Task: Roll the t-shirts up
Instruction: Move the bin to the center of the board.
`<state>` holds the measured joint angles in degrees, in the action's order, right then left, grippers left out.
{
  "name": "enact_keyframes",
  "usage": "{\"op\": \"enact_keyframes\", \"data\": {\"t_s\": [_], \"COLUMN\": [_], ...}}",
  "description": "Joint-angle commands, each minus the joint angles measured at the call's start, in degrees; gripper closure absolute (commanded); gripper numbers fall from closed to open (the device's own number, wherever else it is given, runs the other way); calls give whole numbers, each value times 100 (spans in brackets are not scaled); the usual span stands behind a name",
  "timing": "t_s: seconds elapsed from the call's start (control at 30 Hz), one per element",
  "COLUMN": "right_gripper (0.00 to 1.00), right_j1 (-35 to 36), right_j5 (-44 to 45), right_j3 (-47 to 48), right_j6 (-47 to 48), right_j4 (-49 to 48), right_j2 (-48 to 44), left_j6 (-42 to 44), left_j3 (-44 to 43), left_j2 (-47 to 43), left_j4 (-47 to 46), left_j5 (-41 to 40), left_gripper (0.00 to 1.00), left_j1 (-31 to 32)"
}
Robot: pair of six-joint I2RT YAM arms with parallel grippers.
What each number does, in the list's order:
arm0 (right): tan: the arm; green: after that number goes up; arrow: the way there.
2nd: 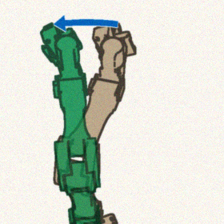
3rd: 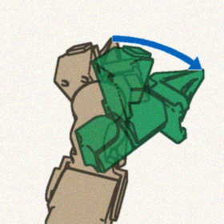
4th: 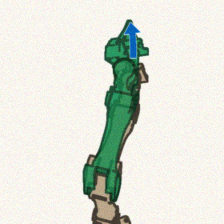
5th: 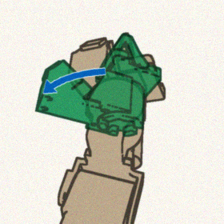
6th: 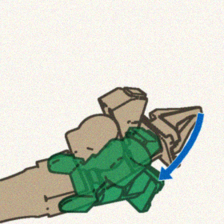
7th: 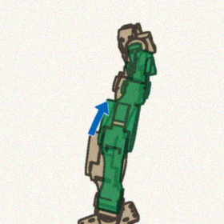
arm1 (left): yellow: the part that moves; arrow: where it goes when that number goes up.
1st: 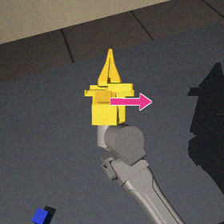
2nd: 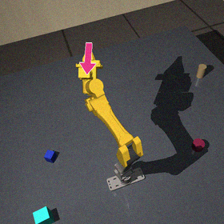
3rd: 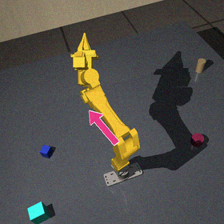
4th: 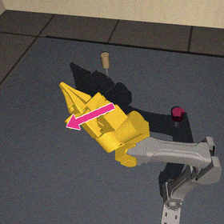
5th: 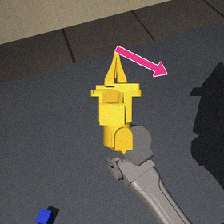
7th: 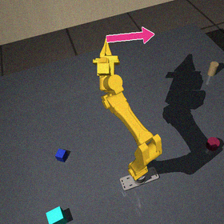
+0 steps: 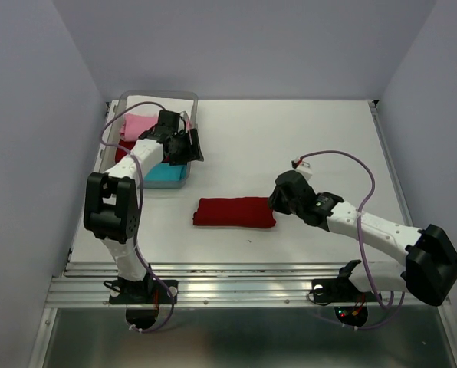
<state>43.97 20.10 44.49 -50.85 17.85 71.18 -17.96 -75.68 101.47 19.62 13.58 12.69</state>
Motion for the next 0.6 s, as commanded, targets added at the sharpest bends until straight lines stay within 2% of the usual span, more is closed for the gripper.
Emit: {"op": "enact_keyframes", "data": {"t_s": [0.0, 0.13, 0.23, 0.33, 0.47, 0.57], "right_gripper": [63, 59, 57, 55, 50, 44], "right_j1": [-72, -195, -195, -195, -195, -195], "right_j5": [-444, -779, -832, -806, -770, -779], "right_j3": [-186, -257, -230, -195, -99, -37], "right_j6": [5, 128, 224, 260, 321, 356], "right_j4": [35, 8, 8, 8, 26, 35], "right_j2": [-8, 54, 63, 54, 107, 116], "left_j6": [-129, -199, -462, -936, -1744, -1904], "left_j3": [-456, -536, -150, 675, 2132, 2671], "left_j2": [-399, -1005, -1594, -2323, -3263, -3599], "left_j4": [270, 507, 754, 789, 544, 359], "left_j5": [22, -110, -381, -392, 108, 92], "left_gripper": [27, 27, 27, 27, 27, 23], "left_j1": [67, 93, 85, 93, 111, 120]}}
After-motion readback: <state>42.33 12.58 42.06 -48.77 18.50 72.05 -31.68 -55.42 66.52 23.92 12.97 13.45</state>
